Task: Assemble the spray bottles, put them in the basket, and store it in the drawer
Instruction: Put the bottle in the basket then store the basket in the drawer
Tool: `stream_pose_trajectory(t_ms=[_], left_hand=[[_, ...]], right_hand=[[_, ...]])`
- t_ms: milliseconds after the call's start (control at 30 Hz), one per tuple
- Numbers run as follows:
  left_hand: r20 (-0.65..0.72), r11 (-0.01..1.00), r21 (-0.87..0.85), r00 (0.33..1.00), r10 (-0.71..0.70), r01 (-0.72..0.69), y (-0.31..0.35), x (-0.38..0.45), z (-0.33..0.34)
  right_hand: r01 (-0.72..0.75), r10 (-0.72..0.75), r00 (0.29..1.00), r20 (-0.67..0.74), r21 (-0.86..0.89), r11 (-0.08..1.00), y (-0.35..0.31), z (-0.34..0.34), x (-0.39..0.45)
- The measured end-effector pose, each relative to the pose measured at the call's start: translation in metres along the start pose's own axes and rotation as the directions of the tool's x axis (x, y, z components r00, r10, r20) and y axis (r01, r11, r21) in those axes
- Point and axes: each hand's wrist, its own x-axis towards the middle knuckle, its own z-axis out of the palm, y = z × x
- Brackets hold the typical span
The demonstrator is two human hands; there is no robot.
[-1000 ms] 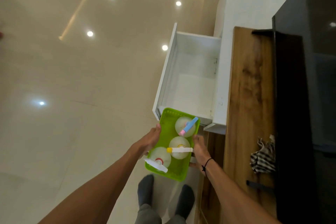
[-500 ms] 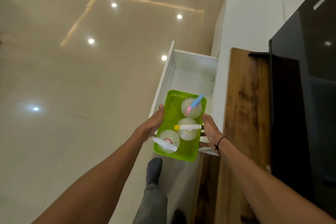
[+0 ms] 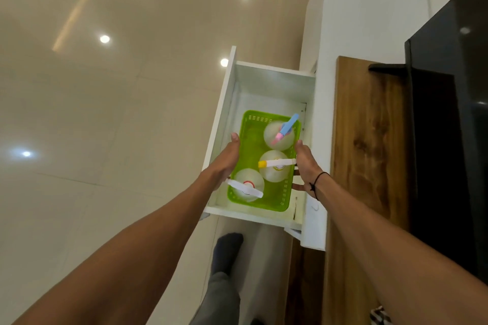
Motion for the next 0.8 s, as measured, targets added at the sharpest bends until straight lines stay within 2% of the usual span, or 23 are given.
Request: stream_pose_trajectory(t_ms=[300, 467, 633, 800], left_hand=[[-0.027, 0.985, -0.002, 0.985, -0.170, 0.170, -0.036, 0.083, 0.004], [-0.011, 0.974, -0.030, 0.974, -0.224, 0.224, -0.054, 0.111, 0.002], [-0.033, 0.960, -0.022, 0.959, -0.281, 0.280, -0.065, 0.137, 0.001], [-0.022, 0.934, -0.055, 0.935, -0.355, 0.353, -0.074, 0.153, 0.002]], right_hand=[[-0.074, 0.074, 0.997, -0.023, 0.015, 0.997, 0.024, 0.026, 0.088], [-0.037, 0.036, 0.998, -0.048, -0.009, 0.999, 0.035, 0.034, 0.126], [-0.133, 0.134, 0.991, -0.009, 0.023, 0.991, 0.045, 0.044, 0.153], [-0.088, 0.087, 0.996, -0.036, -0.016, 0.996, 0.054, 0.049, 0.176]])
